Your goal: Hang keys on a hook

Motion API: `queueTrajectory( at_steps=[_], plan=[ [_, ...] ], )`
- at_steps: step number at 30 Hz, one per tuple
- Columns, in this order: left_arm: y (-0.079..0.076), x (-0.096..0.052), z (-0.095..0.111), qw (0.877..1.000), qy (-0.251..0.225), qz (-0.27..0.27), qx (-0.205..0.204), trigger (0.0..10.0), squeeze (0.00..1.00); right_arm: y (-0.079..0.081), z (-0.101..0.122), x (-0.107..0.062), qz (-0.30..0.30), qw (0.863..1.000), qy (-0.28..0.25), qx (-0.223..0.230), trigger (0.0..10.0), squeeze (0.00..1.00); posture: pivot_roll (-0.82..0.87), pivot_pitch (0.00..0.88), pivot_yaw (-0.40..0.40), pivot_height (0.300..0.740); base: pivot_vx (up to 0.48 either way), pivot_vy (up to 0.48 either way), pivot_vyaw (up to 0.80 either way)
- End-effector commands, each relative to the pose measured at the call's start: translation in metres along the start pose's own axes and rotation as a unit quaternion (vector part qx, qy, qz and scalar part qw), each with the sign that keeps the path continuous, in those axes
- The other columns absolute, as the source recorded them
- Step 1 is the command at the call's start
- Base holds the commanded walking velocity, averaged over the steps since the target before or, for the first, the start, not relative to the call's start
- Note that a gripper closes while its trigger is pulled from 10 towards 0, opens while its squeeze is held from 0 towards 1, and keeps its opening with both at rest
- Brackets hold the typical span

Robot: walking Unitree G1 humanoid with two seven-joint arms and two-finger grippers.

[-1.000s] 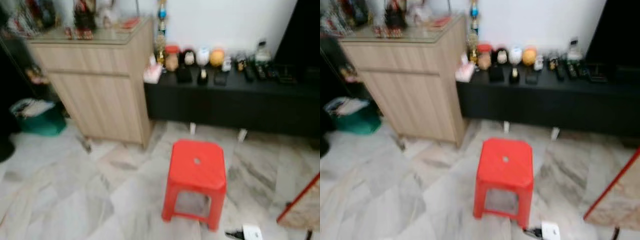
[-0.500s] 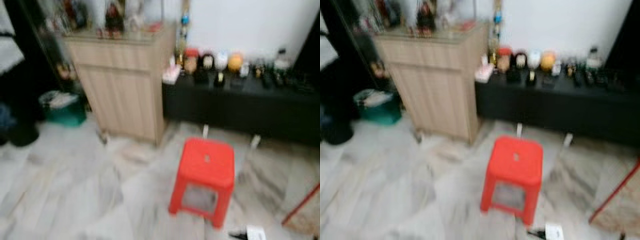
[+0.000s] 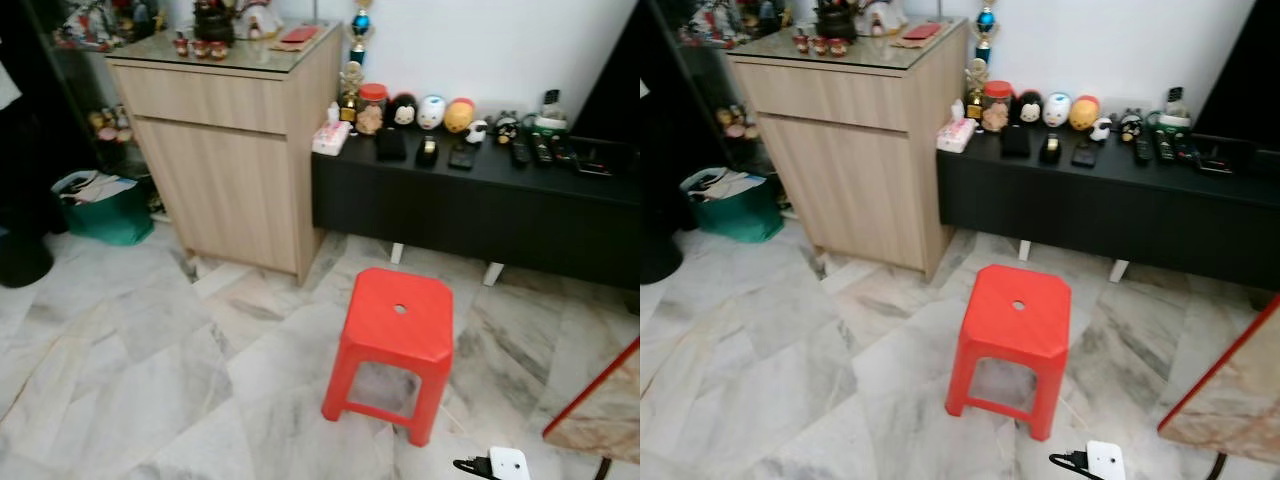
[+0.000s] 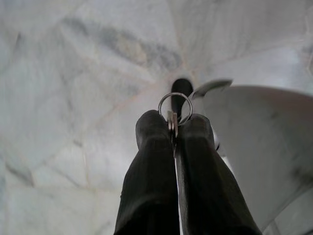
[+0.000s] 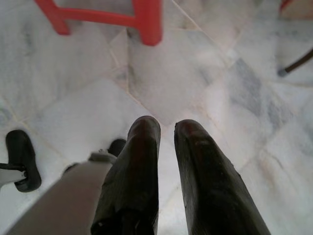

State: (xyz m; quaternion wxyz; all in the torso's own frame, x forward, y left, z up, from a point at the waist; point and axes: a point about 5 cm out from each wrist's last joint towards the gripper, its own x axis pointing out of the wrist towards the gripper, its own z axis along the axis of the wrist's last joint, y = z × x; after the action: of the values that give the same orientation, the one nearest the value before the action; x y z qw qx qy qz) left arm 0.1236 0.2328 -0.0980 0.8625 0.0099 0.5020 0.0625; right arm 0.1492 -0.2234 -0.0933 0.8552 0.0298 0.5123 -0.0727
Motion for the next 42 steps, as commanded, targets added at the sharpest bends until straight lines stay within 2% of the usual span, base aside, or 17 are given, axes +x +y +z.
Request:
queueTrajectory(
  at_steps=[1, 9, 20, 34, 37, 42],
  plan=[
    [-0.0044, 0.0008, 0.0007, 1.000, 0.003, -0.006, 0.012, 10.0, 0.00, -0.0044, 0.0015, -0.0003, -0.007, 1.000, 0.001, 0.007, 10.0, 0.00, 0.03, 0.000, -0.026, 0.740, 0.000, -0.480, 0.00],
    [-0.0026, 0.0010, 0.0027, 1.000, 0.002, -0.006, 0.015, 10.0, 0.00, -0.0038, 0.0052, 0.0003, -0.010, 1.000, -0.001, 0.013, 10.0, 0.00, 0.04, 0.000, -0.016, 0.740, 0.000, -0.480, 0.00],
    [0.0010, 0.0003, 0.0014, 1.000, 0.001, 0.002, 0.010, 10.0, 0.00, -0.0036, 0.0056, 0.0004, -0.005, 1.000, 0.004, -0.003, 10.0, 0.00, 0.02, 0.000, -0.062, 0.740, 0.000, -0.480, 0.00],
    [0.0031, -0.0011, -0.0035, 1.000, 0.006, 0.003, 0.014, 10.0, 0.00, -0.0026, 0.0005, -0.0002, 0.007, 1.000, 0.008, 0.001, 10.0, 0.00, 0.02, 0.000, -0.056, 0.740, 0.000, -0.480, -0.10],
    [0.0034, -0.0013, -0.0045, 1.000, 0.008, 0.004, 0.014, 10.0, 0.00, -0.0033, -0.0008, -0.0004, 0.007, 1.000, 0.016, -0.012, 10.0, 0.00, 0.03, 0.000, -0.055, 0.740, 0.000, 0.000, -0.69],
    [0.0035, -0.0014, -0.0047, 1.000, 0.008, 0.005, 0.014, 10.0, 0.00, -0.0036, -0.0015, -0.0004, 0.005, 1.000, 0.018, -0.010, 10.0, 0.00, 0.02, 0.000, -0.055, 0.740, 0.000, 0.000, -0.65]
  ],
)
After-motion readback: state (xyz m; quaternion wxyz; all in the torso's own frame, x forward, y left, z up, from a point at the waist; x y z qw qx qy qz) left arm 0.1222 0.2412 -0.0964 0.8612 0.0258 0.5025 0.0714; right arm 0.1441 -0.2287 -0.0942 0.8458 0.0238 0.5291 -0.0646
